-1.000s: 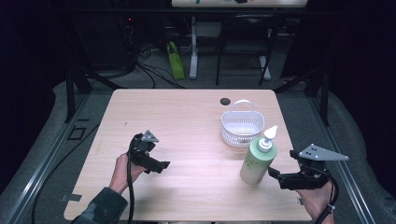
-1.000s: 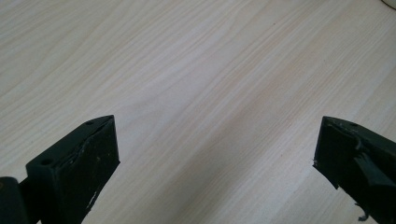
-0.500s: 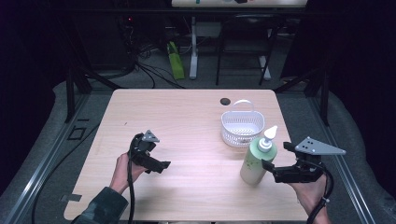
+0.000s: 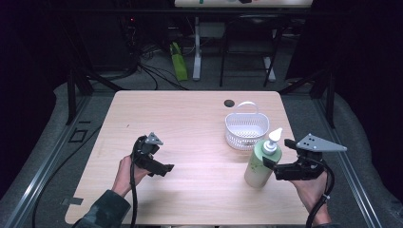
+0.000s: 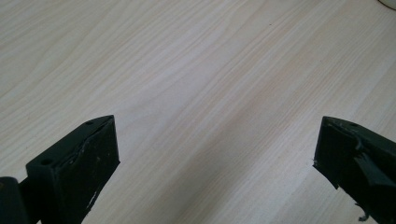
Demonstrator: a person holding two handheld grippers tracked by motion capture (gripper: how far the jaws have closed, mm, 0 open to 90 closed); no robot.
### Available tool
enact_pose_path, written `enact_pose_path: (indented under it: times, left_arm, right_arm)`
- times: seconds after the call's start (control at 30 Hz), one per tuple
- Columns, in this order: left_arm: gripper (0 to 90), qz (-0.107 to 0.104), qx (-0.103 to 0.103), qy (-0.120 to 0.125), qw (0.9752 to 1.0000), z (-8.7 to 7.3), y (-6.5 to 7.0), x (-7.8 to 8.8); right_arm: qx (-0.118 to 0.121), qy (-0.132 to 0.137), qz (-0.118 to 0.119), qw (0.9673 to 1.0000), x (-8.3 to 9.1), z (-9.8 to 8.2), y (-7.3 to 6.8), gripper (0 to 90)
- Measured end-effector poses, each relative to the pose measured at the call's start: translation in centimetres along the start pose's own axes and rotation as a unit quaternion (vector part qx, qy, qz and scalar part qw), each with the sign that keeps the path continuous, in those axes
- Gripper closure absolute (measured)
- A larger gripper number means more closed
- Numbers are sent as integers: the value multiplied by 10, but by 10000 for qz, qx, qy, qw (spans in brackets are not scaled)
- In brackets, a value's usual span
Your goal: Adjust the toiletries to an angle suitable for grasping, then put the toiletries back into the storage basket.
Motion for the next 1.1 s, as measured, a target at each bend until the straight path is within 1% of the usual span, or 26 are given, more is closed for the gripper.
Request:
enact_pose_path:
  times: [0.17,0.27,0.37,0.67,0.83,0.87,0.9,0.93,1.0,1.03,1.07,1.1]
  left_arm:
    - [0,-2,-11,-11,10000,0,0,0]
    - [0,-1,-12,-18,10000,0,0,0]
    - [0,-74,-14,-43,10000,-1,1,-1]
    - [0,-51,-25,-42,10000,-1,1,-1]
    - [0,-44,-20,-39,10000,-1,1,-2]
    - [0,-61,-20,-45,10000,-1,1,-1]
    - [0,-66,-18,-47,10000,-2,0,-1]
    - [0,-59,-11,-46,10000,-2,0,-1]
    - [0,-86,-20,-65,9999,-2,1,-1]
    - [0,-96,-31,-67,9999,-2,2,-2]
    - [0,-96,-31,-67,9999,-2,2,-2]
    - [0,-89,-44,-65,9999,-2,2,-2]
  right_arm:
    - [50,16,-6,10000,-3,2,-1,0]
    - [37,10,6,10000,-3,3,-2,0]
    - [35,-8,-6,10000,-4,3,-1,0]
    - [5,-29,23,10000,-6,3,-1,0]
    - [1,32,26,10000,-7,5,0,17]
    - [-17,38,49,10000,-7,5,-1,27]
    - [-26,83,61,9999,-6,7,-1,55]
    - [-53,170,79,9998,-6,9,-1,115]
    - [-83,283,109,9995,-5,11,-2,156]
    - [-91,363,183,9991,-4,13,-4,239]
    - [-91,363,183,9991,-4,13,-4,239]
    - [-64,404,170,9990,-4,13,-5,259]
Point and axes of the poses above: each handheld gripper's, and its own axes: x roughly backward along the jaws, z roughly out of its top, y roughly to its right, the point moved 10 cm from there along -x, roughly forward along the jaws, and after that the axes turned 13 degrees about -x, right-handed, at the moved point
